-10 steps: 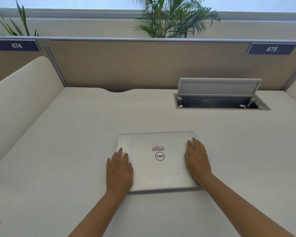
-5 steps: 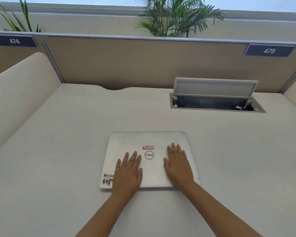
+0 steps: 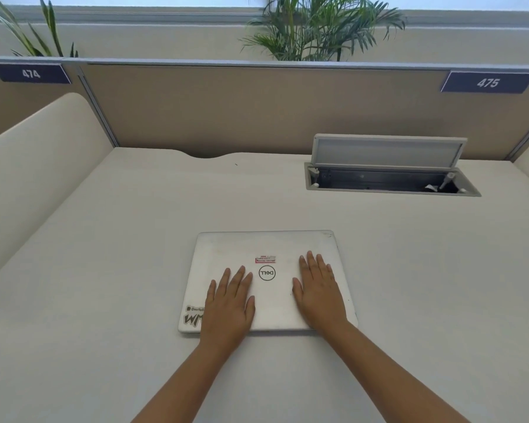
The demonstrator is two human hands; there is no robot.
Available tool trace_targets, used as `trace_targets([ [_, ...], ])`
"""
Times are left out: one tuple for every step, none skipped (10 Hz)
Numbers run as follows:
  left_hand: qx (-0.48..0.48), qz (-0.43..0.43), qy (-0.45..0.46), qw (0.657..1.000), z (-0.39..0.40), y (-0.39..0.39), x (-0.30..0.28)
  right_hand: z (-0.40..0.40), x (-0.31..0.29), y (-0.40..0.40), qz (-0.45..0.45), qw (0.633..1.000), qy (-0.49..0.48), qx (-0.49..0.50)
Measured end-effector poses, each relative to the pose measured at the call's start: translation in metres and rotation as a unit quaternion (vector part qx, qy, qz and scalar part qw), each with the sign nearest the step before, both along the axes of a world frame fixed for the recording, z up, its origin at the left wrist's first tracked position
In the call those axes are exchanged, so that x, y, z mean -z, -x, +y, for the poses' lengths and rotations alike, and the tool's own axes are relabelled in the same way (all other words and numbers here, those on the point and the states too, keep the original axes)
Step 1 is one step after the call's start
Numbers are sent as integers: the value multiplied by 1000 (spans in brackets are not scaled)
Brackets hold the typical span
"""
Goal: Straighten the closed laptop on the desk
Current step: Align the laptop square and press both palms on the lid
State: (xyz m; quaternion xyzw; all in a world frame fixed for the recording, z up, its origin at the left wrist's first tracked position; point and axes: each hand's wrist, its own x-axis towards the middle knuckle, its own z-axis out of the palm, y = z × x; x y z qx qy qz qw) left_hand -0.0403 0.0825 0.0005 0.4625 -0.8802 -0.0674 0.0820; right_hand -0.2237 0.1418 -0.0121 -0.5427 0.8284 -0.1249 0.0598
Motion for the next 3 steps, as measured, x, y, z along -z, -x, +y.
trace_targets([
  [2, 15, -5, 1000, 0, 0, 1, 1, -1, -2, -5, 1000, -1, 0],
  [8, 32, -40, 999, -1, -2, 10, 1, -2, -1, -11, 1000, -4, 3],
  [10, 33, -37, 999, -4, -3, 9, 0, -6, -2, -6, 1000, 0, -1],
])
